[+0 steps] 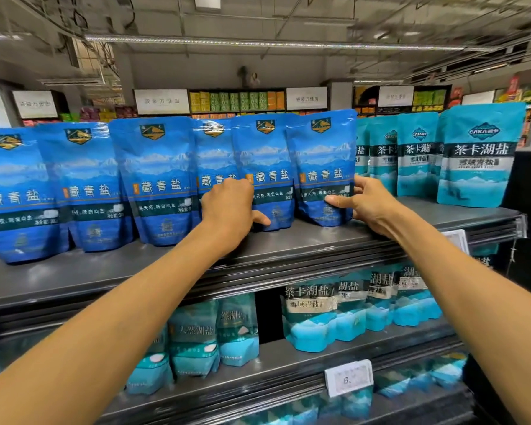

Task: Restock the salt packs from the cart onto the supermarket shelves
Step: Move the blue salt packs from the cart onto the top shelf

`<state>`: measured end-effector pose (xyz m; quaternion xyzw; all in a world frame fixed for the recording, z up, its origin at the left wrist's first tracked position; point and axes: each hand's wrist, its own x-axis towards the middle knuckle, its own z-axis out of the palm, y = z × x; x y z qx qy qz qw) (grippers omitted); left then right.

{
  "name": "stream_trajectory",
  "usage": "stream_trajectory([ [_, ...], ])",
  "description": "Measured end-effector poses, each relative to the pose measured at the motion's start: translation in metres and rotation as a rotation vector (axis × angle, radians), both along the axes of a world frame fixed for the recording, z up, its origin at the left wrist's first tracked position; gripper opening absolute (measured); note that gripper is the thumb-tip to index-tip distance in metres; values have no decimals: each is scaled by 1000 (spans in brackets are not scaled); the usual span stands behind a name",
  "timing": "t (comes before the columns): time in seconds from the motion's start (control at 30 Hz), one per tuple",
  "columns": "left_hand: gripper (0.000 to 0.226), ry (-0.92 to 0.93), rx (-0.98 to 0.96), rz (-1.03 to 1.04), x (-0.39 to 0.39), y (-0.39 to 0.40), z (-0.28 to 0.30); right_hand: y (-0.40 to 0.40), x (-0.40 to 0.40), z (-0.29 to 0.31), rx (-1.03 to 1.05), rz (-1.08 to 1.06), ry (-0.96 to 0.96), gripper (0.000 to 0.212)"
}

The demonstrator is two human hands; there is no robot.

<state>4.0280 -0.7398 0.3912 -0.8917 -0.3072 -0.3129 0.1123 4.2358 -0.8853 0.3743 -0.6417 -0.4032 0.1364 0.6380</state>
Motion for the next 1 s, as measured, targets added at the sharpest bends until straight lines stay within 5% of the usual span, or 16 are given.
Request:
stream_trajectory([
  [0.27,62,-40,-75,-112,-10,1,-5,-6,-7,2,25,51,79,23],
  [0.43,38,-294,-94,-223,-15,-10,-10,-16,-2,-2,-66,-105,-26,31],
  [0.6,34,-539,-338,-435,-14,-38,-14,-40,-8,-9,-38,-257,-129,46],
  [0.73,33,-650,-573,-664,-4,-88,-43,-71,-24,-21,279,-403,-134,26],
  [1.0,18,-510,-1057,-1113,28,-168,-137,-166,-66,-104,507,-572,-131,12],
])
